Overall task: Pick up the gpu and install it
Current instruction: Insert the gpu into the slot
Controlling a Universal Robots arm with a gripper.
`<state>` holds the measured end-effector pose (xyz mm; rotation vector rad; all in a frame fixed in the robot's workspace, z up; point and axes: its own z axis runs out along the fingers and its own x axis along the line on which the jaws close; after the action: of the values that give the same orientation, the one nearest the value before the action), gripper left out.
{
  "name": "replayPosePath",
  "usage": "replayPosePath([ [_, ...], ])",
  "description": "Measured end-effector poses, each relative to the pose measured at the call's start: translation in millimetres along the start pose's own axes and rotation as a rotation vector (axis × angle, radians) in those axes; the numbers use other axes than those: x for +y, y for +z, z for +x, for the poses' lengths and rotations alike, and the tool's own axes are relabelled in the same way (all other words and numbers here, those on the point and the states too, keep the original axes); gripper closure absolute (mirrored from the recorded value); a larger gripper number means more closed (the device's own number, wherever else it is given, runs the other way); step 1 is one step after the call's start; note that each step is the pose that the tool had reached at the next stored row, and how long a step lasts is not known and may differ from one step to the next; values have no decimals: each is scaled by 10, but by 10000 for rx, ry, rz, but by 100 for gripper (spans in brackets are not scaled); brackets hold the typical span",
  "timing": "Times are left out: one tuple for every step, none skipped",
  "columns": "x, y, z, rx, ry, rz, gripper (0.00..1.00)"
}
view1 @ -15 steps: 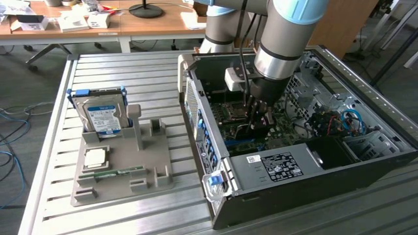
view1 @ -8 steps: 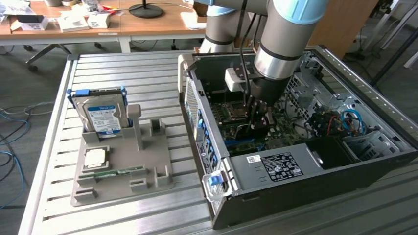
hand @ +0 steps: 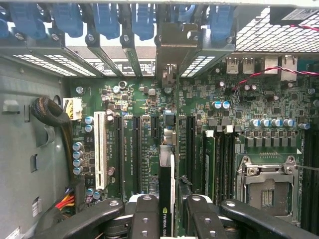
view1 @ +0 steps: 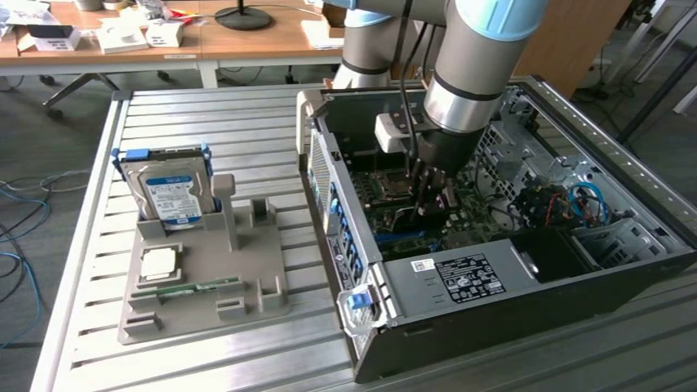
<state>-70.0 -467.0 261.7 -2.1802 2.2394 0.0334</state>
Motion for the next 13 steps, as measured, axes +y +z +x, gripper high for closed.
replayPosePath([
  [0,0,0,1,-1,-1,74],
  [0,0,-1,0,-1,-1,74],
  [-1,0,-3,-1,-1,0,74],
  [-2,0,-5,-1,0,0,74],
  [-2,0,-6,0,0,0,74],
  [-3,0,-6,-1,1,0,74],
  [-5,0,-8,-1,-1,0,74],
  [-5,1,-9,-1,0,0,74],
  [-5,1,-9,-1,-1,0,74],
  [-5,0,-9,0,-1,0,74],
  [-5,1,-13,-1,0,0,74],
  [-5,1,-17,-1,-1,0,74],
  [-5,1,-18,0,-1,0,74],
])
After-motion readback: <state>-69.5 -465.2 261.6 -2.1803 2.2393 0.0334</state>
